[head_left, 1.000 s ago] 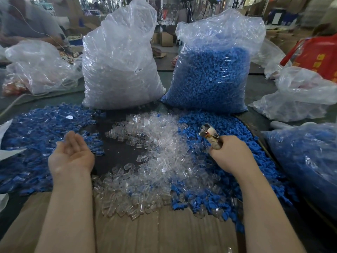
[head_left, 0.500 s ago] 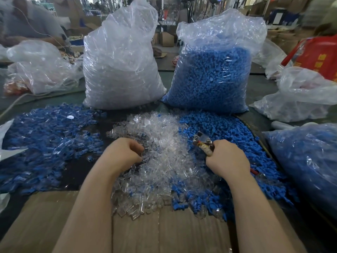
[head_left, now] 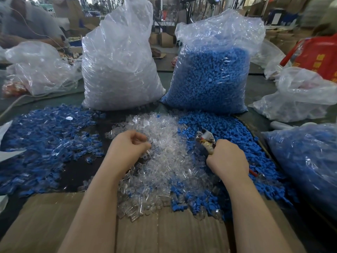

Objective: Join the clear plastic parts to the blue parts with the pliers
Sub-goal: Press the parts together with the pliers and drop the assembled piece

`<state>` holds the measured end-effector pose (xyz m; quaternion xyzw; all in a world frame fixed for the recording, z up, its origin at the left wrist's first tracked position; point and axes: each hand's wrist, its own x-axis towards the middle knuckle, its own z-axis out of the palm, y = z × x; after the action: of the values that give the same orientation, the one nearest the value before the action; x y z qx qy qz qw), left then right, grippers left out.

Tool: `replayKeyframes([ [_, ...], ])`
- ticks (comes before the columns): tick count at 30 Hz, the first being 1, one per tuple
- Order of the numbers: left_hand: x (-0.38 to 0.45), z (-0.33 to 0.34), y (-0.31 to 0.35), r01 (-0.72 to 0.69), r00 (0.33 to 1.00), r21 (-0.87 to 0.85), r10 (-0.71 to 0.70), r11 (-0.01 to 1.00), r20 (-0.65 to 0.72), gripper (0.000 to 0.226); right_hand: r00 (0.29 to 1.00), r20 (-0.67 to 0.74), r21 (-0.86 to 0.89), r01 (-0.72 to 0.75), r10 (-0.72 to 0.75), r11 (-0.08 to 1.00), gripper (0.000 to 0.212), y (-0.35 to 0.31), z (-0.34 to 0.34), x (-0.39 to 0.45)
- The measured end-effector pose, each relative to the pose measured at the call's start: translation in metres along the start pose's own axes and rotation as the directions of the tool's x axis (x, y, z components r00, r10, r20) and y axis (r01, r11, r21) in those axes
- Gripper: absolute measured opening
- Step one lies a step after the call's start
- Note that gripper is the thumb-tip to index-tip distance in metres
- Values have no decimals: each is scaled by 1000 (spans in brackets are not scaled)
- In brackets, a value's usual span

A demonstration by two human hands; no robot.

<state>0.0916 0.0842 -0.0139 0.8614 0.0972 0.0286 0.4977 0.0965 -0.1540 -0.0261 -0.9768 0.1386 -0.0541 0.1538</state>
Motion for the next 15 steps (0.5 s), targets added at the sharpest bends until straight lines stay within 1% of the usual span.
replayKeyframes([
  [2, -2, 1, 5, 13, 999, -180, -5, 984, 44, 10, 998, -55, 6, 15, -15, 1000, 30, 1, 0, 2],
  [4, -4, 1, 12, 48, 995, -337, -17, 940, 95, 10, 994, -107, 31, 14, -11, 999, 31, 1, 0, 5],
  [6, -6, 2, 19, 90, 989, -472, -24, 877, 144, 11, 990, -141, 102, 9, 6, 995, 26, 0, 0, 8],
  [8, -9, 5, 26, 107, 985, -580, -6, 807, 173, 15, 989, -145, 218, 23, 9, 976, 18, -2, -2, 9],
  [11, -13, 14, 35, 94, 986, -652, 20, 752, 165, 15, 989, -144, 440, 85, -23, 894, 10, -7, -6, 8],
  [13, -15, 21, 37, 73, 993, -640, 4, 765, 118, 13, 986, -156, 568, 136, -56, 812, 6, -9, -10, 6],
  [15, -15, 30, 40, 53, 998, -626, -21, 778, 59, 9, 983, -165, 645, 171, -83, 744, 7, -11, -12, 4],
])
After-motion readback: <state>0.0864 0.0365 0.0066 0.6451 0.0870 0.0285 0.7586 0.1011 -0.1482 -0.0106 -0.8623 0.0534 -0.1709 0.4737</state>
